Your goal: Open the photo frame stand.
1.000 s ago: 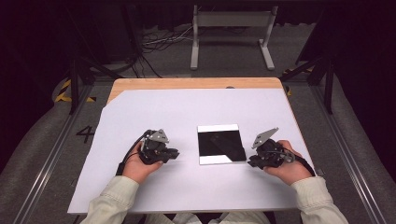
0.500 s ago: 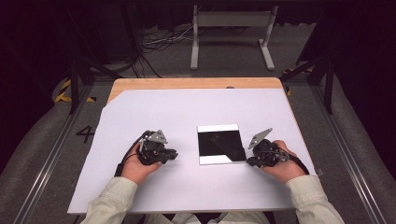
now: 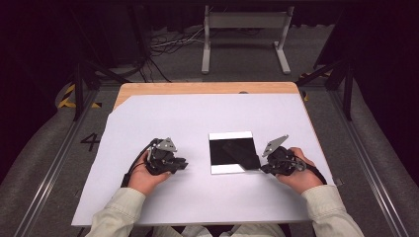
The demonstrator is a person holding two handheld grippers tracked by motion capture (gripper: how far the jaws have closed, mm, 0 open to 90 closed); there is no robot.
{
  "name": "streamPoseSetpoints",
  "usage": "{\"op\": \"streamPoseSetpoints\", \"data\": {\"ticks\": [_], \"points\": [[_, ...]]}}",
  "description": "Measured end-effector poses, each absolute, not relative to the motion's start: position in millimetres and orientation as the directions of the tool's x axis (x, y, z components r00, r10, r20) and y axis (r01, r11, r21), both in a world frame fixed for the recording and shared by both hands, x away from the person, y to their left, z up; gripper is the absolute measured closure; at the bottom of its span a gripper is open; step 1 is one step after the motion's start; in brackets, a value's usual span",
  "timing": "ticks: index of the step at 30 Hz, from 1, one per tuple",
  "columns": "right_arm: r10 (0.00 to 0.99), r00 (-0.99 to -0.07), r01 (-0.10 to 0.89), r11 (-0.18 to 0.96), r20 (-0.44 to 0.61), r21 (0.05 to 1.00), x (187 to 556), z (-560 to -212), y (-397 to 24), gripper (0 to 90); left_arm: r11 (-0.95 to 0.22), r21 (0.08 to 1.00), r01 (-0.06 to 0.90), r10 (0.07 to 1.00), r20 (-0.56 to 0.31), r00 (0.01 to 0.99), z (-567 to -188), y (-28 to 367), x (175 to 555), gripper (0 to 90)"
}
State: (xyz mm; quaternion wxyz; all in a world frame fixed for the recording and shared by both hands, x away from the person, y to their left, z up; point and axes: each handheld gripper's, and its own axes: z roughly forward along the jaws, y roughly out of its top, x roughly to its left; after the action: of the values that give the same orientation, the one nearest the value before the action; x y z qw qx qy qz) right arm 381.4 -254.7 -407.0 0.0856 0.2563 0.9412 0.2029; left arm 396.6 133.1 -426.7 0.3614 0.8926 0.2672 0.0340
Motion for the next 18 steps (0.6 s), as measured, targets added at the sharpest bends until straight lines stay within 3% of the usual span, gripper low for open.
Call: {"op": "streamPoseSetpoints", "data": {"ticks": [18], "points": [[0.53,-0.844,0.419,0.749,-0.086,0.513,375.1,-386.6,-256.8,90.0,-0.598,0.66,0.454,0.502,-0.133,0.855,-428.1,132.5,396.7,76.0]]}}
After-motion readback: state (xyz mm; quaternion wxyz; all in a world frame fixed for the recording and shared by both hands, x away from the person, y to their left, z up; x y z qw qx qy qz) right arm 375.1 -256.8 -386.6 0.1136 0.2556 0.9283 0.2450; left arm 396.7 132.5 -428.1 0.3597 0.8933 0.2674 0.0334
